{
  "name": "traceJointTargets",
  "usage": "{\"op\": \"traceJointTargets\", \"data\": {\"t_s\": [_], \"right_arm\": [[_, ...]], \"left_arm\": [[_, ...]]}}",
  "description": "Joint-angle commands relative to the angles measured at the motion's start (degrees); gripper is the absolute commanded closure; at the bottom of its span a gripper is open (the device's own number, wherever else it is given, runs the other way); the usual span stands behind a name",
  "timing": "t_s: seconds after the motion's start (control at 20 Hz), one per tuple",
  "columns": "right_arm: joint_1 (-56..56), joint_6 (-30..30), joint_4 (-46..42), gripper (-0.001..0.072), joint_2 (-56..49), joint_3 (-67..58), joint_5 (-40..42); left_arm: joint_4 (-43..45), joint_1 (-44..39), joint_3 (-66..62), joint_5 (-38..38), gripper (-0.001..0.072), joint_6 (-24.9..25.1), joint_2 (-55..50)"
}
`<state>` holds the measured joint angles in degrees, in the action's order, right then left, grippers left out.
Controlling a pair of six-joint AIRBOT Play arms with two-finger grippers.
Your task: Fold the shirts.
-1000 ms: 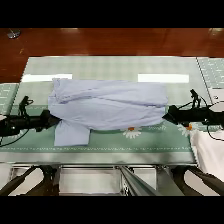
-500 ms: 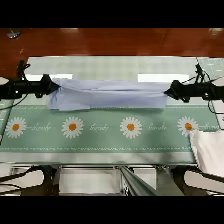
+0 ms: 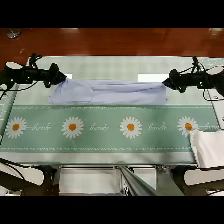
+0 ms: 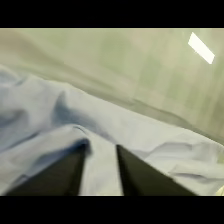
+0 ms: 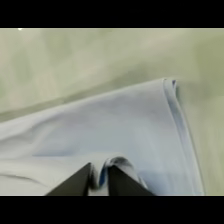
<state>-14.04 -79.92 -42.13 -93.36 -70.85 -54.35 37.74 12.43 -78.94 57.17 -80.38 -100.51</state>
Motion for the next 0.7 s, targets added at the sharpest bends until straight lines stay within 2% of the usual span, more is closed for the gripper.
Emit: {"op": "traceJointTargets", "data": {"t_s": [0.0,0.1,0.2,0.3,0.35,0.5,0.65], "right_arm": [[-2.62,0.76,1.79,0.0093,-1.88,-3.48,-3.10],[-6.97,0.74,0.76,0.0093,-1.86,-6.27,-9.42],[-11.08,0.00,-4.55,0.0093,-1.81,-6.47,-14.73],[-12.55,-4.79,-13.46,0.0093,-1.81,-4.83,-16.63],[-12.48,-4.96,-14.47,0.0093,-1.92,-3.48,-16.33],[-10.14,-2.58,-10.32,0.0093,-4.37,-2.12,-16.72],[-6.62,-1.46,-7.89,0.0093,-6.47,-2.19,-14.56]], "left_arm": [[1.95,2.80,-3.80,9.44,0.0002,0.81,-1.57],[11.67,7.23,-7.04,18.34,0.0004,-2.64,-0.98],[21.90,11.82,-6.23,21.51,0.0004,-5.01,2.60],[20.57,14.84,-0.50,15.82,0.0004,-0.52,9.75],[17.81,15.19,3.98,10.84,0.0004,1.75,14.36],[10.99,12.50,20.37,-4.63,0.0004,6.64,30.47],[10.80,7.65,29.24,-5.99,0.0004,7.93,40.48]]}}
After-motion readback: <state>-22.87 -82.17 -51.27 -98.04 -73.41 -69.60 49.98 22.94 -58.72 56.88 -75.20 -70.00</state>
